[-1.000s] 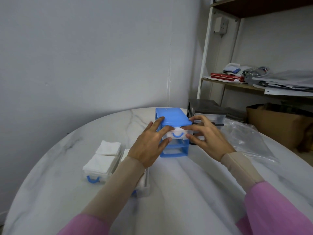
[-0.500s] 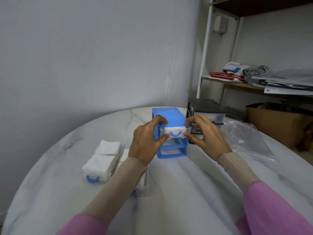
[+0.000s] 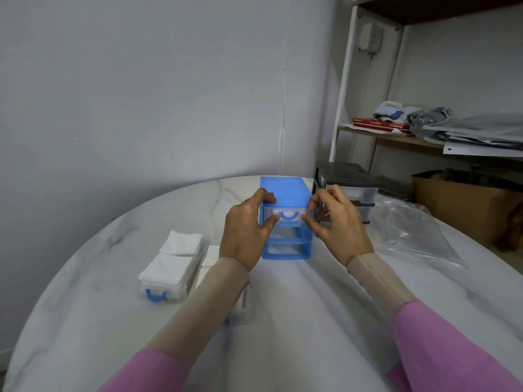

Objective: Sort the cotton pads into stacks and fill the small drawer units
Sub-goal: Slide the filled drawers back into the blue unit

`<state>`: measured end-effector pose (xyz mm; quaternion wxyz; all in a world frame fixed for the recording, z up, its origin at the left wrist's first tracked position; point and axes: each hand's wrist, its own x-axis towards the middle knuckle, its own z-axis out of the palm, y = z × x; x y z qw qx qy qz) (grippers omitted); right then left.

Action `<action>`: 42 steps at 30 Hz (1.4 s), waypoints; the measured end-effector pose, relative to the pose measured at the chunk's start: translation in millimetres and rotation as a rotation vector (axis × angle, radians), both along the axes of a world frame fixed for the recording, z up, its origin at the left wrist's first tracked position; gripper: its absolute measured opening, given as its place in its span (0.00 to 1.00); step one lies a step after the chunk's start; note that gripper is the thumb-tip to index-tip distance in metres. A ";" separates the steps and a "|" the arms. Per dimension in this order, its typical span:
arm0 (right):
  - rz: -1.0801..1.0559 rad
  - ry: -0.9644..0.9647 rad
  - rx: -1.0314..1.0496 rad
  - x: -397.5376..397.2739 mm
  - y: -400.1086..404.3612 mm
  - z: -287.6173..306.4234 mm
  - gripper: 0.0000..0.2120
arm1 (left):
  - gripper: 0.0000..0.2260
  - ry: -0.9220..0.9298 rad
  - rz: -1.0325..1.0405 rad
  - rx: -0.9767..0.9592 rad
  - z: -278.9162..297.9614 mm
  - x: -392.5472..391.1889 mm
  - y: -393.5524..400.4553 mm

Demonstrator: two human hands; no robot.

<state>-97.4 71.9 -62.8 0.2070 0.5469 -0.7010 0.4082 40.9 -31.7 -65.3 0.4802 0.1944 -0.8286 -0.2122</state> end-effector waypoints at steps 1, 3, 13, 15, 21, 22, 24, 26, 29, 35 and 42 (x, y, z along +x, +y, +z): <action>-0.006 0.007 0.002 0.2 -0.3 -0.7 0.08 | 0.11 -0.010 0.000 -0.002 -0.8 0.5 -1.6; -0.036 0.019 0.008 2.4 0.7 -2.1 0.07 | 0.12 -0.045 0.007 -0.018 -2.2 3.2 -4.3; 0.131 -0.155 0.249 50.5 1.8 -3.0 0.05 | 0.12 -0.191 0.143 0.049 -9.2 68.6 -14.7; 0.197 -0.300 0.449 70.7 -4.7 -10.1 0.08 | 0.12 -0.220 0.177 0.082 -11.3 85.2 -14.5; 0.211 -0.418 0.575 105.5 -15.0 -34.8 0.16 | 0.11 -0.306 0.221 0.098 -13.9 112.4 -12.3; 0.223 -0.434 0.576 106.7 -13.1 -34.2 0.16 | 0.11 -0.312 0.220 0.107 -14.6 114.4 -11.5; 0.241 -0.444 0.575 105.6 -7.6 -31.2 0.15 | 0.11 -0.318 0.210 0.113 -15.4 116.1 -8.2; 0.256 -0.404 0.567 101.3 0.4 -28.8 0.16 | 0.11 -0.302 0.178 0.102 -15.7 115.2 -2.2; 0.244 -0.272 0.524 92.6 13.6 -28.5 0.18 | 0.10 -0.296 0.098 0.113 -17.6 109.0 7.8; 0.179 -0.126 0.492 73.6 31.9 -21.9 0.22 | 0.11 -0.191 0.037 0.128 -25.7 84.0 20.4; 0.133 -0.136 0.506 44.6 46.0 -13.5 0.25 | 0.17 -0.186 -0.023 -0.034 4.4 46.9 9.2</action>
